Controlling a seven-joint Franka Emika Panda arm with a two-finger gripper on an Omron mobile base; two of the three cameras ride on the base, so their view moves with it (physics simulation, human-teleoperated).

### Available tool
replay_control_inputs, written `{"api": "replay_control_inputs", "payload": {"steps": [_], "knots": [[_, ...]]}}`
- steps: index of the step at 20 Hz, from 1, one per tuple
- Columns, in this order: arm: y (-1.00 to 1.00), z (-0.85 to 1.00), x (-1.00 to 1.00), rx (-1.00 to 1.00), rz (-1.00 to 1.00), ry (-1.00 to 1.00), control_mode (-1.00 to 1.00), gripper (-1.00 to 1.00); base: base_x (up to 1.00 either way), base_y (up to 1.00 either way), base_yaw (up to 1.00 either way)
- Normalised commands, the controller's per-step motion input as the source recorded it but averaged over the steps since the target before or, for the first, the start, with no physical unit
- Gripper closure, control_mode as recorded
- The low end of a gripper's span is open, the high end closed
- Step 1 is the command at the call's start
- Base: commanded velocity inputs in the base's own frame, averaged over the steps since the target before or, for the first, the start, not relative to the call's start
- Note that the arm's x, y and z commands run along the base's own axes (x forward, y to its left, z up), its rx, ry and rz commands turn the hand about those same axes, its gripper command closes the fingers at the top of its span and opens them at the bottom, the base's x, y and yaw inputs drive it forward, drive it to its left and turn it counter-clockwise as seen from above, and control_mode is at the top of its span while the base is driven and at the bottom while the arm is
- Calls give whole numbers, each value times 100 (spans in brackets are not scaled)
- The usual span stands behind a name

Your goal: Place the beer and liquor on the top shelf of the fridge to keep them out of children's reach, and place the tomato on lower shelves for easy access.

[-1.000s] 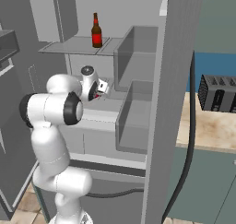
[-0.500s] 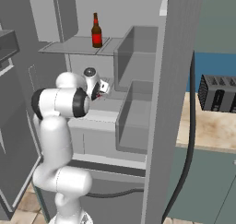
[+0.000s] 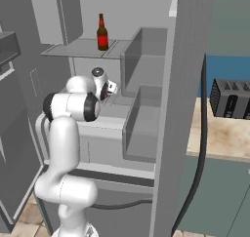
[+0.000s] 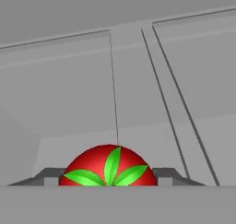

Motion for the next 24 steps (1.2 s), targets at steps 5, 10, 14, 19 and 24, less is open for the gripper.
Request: {"api": "replay_control_inputs", "payload": {"steps": [5, 10, 14, 19, 24], "knots": [[3, -25, 45, 0, 0, 1, -100, -100, 0, 0, 0], [0, -26, 7, 0, 0, 0, -100, -100, 0, 0, 0], [0, -24, -15, 0, 0, 0, -100, -100, 0, 0, 0], [0, -22, -42, 0, 0, 0, -100, -100, 0, 0, 0], [-1, -1, -48, 0, -2, -1, -100, -100, 0, 0, 0]]}}
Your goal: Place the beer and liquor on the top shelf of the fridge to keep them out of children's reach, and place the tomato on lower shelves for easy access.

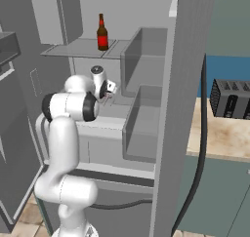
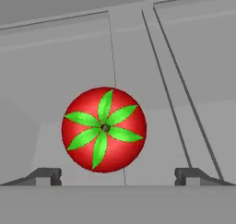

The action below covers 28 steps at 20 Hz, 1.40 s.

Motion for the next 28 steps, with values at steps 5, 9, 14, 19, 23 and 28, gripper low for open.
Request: {"api": "replay_control_inputs", "payload": {"steps": [5, 9, 14, 19, 23, 28], "knots": [[-8, 0, -90, 0, -2, -1, -100, -100, 0, 0, 0], [-13, 4, -100, 0, -3, 0, -100, -100, 0, 0, 0], [-18, 23, -100, 0, -1, 0, -100, -100, 0, 0, 0], [-18, 51, -100, 0, 0, -2, -100, -100, 0, 0, 0], [-17, 94, -95, 0, 0, -4, -100, -100, 0, 0, 0], [-19, 100, -72, 0, 0, 0, -100, -100, 0, 0, 0]]}}
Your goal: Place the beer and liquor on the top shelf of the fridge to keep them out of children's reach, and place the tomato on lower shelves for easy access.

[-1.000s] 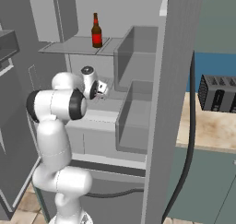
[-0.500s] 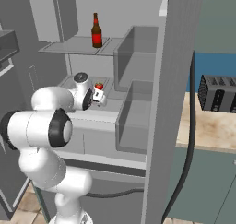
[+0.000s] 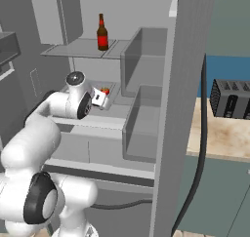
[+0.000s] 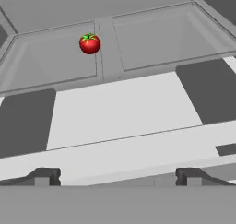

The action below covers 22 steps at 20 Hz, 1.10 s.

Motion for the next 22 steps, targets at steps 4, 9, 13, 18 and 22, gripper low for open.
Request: {"api": "replay_control_inputs", "payload": {"steps": [4, 9, 13, 18, 22], "knots": [[-15, 100, -77, 0, 0, 0, -100, -100, 0, 0, 0], [-2, 83, -71, -3, 0, 0, -100, -100, 0, 0, 0], [0, 33, -74, -7, 0, 0, -100, -100, 0, 0, 0], [0, 16, -81, -6, 0, 0, -100, -100, 0, 0, 0], [0, 0, -70, -4, 0, 0, -100, -100, 0, 0, 0]]}}
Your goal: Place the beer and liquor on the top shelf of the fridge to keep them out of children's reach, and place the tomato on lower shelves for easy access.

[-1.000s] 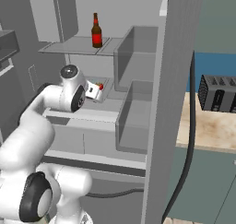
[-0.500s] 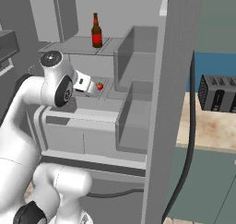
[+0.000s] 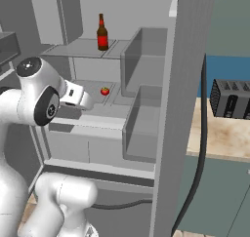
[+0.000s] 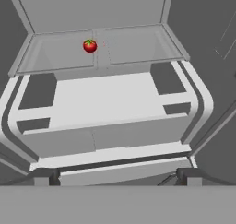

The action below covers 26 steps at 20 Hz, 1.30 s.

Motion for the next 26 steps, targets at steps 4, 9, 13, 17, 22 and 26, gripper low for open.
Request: {"api": "replay_control_inputs", "payload": {"steps": [4, 9, 13, 17, 22, 26], "knots": [[0, 5, -47, -1, 0, 0, -100, -100, 0, 0, 0], [0, 23, -31, 0, 0, 0, -100, -100, 0, 0, 0], [0, 35, -25, -1, 0, 0, -100, -100, 0, 0, 0], [0, 38, -17, -2, 0, 0, -100, -100, 0, 0, 0], [0, 0, 0, 0, 0, 0, 100, -100, -21, 0, 0], [0, 0, 0, 0, 0, 0, 100, -100, -43, 0, -3]]}}
